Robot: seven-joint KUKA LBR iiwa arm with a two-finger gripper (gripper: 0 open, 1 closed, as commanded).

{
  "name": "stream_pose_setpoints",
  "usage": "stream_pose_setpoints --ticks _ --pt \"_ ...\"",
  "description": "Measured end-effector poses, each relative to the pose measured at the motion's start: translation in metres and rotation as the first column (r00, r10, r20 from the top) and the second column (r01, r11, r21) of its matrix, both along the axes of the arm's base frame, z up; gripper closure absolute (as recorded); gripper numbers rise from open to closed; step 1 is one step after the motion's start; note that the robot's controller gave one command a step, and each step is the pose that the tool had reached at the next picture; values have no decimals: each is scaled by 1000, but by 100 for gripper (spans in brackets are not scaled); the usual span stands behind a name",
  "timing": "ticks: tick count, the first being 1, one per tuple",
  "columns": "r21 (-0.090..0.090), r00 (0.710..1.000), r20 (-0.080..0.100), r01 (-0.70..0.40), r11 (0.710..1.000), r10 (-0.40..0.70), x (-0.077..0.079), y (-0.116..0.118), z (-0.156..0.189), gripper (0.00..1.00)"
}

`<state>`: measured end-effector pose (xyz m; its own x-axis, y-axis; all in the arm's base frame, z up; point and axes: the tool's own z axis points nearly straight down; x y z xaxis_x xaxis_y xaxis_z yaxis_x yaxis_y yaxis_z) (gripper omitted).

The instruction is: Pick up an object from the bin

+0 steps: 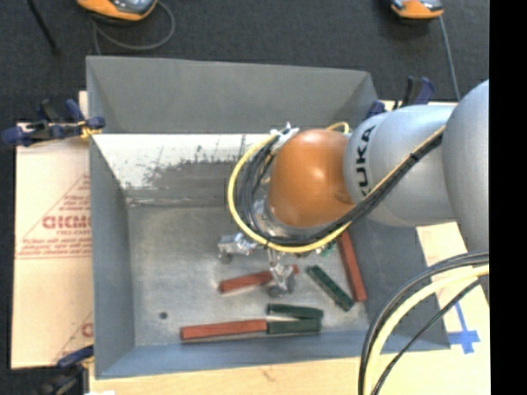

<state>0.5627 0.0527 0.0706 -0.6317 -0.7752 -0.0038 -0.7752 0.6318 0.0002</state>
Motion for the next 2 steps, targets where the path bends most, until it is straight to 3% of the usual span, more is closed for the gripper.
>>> stream_pose_setpoints --ticks 1,2 --pt "0 1000 0 1 1000 -1 0 0 0 100" --pt "0 1000 0 2 1000 -2 0 0 0 0"
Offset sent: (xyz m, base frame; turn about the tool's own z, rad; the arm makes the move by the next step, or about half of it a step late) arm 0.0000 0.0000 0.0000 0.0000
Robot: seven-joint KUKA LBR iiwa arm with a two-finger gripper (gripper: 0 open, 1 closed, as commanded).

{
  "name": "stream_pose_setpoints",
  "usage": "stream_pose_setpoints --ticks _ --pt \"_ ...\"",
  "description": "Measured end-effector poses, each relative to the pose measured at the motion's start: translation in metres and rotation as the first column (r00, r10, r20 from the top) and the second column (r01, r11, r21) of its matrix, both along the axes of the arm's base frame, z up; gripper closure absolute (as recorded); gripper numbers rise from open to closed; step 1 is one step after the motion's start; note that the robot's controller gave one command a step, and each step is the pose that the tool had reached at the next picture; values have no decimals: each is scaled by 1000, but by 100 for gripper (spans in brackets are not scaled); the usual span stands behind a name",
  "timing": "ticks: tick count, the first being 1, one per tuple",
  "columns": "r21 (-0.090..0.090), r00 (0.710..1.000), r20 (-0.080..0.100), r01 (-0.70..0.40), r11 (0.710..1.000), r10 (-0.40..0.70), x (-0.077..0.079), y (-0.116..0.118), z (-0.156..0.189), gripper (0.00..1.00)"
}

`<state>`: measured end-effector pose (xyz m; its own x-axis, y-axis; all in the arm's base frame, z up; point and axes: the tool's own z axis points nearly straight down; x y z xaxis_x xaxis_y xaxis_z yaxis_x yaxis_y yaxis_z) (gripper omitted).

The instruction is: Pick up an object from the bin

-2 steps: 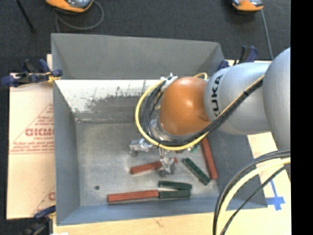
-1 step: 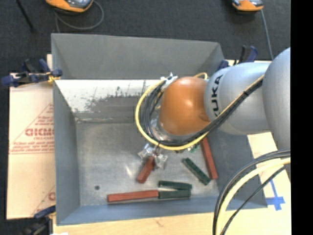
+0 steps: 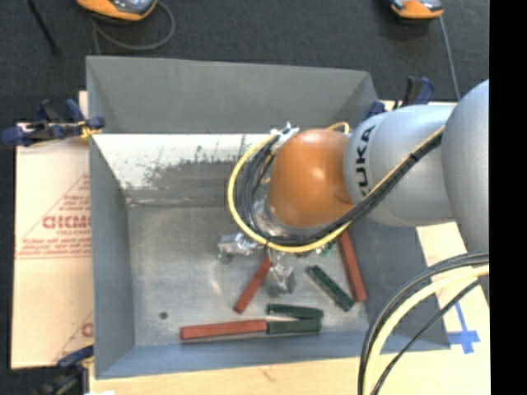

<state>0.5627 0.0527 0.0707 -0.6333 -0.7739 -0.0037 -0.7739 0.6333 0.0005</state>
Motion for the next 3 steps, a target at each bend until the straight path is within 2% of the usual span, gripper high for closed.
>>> stream_pose_setpoints --ticks 1,2,3 --pt "0 1000 0 1 1000 -1 0 0 0 100" --pt "-1 999 10 -50 999 50 -1 41 124 100" --pt "-3 977 6 -214 977 214 21 48 157 100"
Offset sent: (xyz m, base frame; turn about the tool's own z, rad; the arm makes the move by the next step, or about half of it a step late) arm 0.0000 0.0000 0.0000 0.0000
